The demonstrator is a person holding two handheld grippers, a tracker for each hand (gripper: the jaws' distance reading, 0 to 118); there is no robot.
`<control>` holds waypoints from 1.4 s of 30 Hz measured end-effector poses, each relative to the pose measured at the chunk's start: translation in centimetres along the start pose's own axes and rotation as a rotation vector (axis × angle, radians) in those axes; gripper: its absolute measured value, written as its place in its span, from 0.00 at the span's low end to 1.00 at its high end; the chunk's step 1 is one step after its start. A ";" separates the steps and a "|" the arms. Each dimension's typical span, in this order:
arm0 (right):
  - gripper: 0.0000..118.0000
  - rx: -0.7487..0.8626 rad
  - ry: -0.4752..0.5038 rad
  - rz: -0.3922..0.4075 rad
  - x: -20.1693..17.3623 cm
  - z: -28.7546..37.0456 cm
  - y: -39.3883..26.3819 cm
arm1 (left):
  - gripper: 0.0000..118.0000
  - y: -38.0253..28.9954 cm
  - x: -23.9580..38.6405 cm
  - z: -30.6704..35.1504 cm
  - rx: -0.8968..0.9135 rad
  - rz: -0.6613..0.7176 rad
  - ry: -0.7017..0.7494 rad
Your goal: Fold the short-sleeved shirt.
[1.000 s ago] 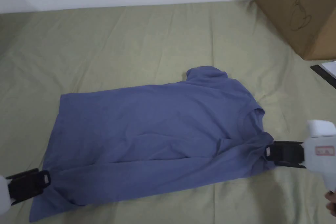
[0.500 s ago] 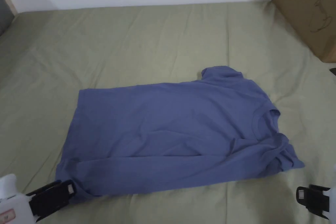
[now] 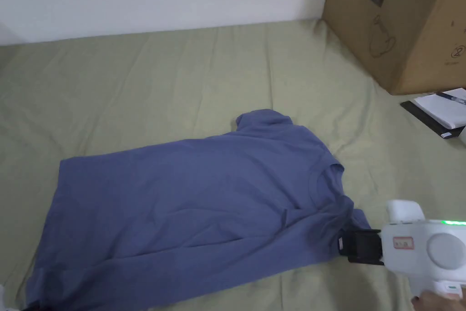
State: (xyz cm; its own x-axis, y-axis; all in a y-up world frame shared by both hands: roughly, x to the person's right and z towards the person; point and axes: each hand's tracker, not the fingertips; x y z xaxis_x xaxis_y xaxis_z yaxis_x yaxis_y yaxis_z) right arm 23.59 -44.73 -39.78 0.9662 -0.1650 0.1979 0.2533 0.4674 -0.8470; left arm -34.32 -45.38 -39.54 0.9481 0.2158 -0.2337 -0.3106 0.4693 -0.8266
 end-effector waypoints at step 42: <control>0.00 0.141 0.014 -0.068 0.2 9.1 -0.4 | 0.02 2.2 0.9 8.0 0.147 -0.142 -0.106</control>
State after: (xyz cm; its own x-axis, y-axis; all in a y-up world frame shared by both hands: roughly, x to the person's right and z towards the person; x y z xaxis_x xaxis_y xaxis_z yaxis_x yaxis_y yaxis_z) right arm 24.11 -37.04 -34.92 0.9463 -0.2118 0.2445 0.3228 0.5718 -0.7542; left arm -34.69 -37.31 -37.44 0.9730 0.2231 -0.0587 -0.1881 0.6198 -0.7619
